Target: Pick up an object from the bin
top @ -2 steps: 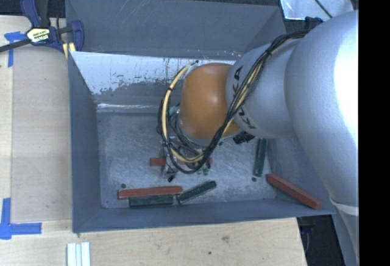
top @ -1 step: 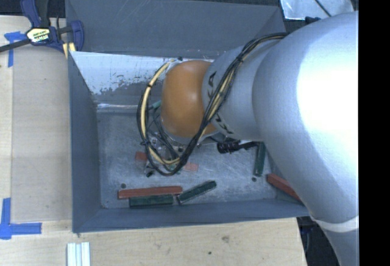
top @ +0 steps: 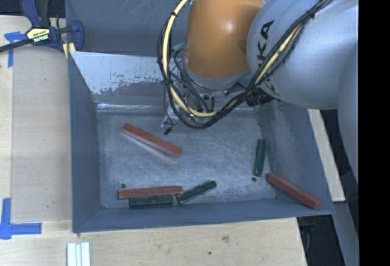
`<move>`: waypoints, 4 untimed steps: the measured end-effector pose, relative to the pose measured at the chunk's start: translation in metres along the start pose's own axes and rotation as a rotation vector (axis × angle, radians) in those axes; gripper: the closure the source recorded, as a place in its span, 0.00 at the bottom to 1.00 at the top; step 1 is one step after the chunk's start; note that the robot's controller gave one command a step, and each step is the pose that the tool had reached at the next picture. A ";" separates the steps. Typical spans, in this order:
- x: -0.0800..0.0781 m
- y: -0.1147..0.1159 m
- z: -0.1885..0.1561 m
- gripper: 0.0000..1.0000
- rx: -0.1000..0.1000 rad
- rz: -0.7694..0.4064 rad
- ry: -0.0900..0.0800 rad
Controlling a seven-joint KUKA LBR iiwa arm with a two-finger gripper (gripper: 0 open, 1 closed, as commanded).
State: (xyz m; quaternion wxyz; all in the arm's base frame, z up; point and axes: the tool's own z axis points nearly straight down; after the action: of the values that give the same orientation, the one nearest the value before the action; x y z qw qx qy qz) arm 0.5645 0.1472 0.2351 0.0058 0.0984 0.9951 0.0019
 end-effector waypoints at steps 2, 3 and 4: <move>0.002 -0.001 0.005 1.00 0.004 -0.002 0.008; 0.002 -0.001 0.005 0.00 0.005 -0.003 0.008; 0.010 0.006 0.139 0.00 0.009 0.063 0.016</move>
Offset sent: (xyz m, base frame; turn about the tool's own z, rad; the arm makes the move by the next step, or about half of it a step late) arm 0.0000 0.0000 0.0000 0.0000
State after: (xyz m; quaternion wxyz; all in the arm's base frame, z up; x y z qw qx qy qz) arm 0.5578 0.1554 0.0956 -0.0025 0.1294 0.9916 -0.0016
